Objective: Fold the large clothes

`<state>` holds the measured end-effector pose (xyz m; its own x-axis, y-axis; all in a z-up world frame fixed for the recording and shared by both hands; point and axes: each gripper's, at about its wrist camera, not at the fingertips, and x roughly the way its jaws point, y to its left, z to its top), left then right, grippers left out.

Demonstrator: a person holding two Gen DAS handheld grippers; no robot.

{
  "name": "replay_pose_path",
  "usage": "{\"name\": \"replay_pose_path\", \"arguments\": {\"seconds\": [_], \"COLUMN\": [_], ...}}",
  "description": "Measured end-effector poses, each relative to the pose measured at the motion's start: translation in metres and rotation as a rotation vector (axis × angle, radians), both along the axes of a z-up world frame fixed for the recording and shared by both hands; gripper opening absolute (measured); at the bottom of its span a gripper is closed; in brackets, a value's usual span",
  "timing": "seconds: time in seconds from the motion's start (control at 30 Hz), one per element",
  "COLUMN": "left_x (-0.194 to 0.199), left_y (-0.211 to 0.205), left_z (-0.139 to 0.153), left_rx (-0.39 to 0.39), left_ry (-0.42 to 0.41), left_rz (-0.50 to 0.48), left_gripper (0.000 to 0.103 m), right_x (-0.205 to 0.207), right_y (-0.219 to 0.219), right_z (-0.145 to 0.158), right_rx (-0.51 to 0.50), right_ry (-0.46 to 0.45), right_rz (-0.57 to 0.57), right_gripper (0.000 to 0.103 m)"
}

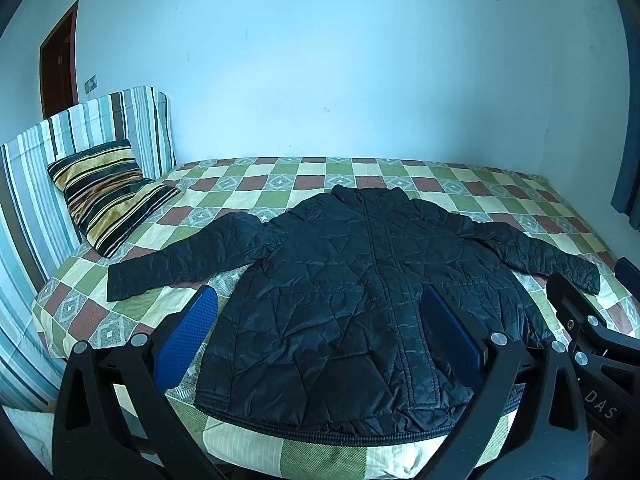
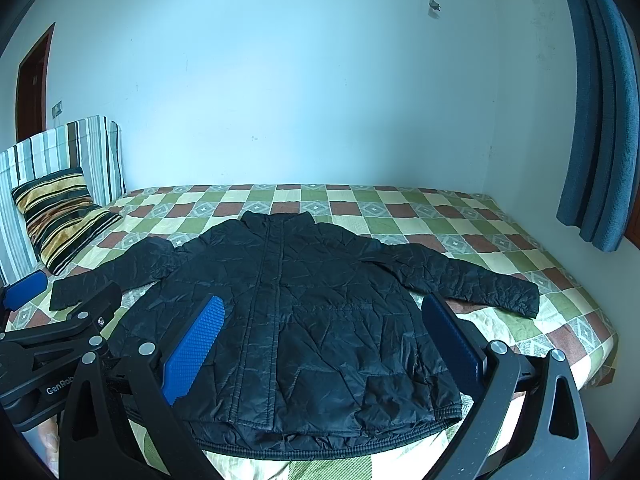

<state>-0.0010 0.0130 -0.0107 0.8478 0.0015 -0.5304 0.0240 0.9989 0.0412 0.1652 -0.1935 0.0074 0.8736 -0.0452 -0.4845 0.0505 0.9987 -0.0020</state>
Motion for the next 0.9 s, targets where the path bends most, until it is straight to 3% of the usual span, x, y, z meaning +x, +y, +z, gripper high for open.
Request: {"name": "replay_pose_path", "arguments": {"seconds": [0.87, 0.9], "left_x": [0.003, 0.003], "left_y": [0.007, 0.007], "left_z": [-0.012, -0.012], "left_rx": [0.003, 0.003], "left_ry": [0.019, 0.019], "left_rz": [0.002, 0.002], "left_gripper": [0.101, 0.101], "right_x": [0.003, 0.007], "right_y": [0.002, 0.004], "right_z": [-0.007, -0.022], "right_rx": [0.002, 0.003], "right_ry": [0.008, 0.008], "right_rz": [0.0, 0.001], "right_gripper": [0.098, 0.098]}}
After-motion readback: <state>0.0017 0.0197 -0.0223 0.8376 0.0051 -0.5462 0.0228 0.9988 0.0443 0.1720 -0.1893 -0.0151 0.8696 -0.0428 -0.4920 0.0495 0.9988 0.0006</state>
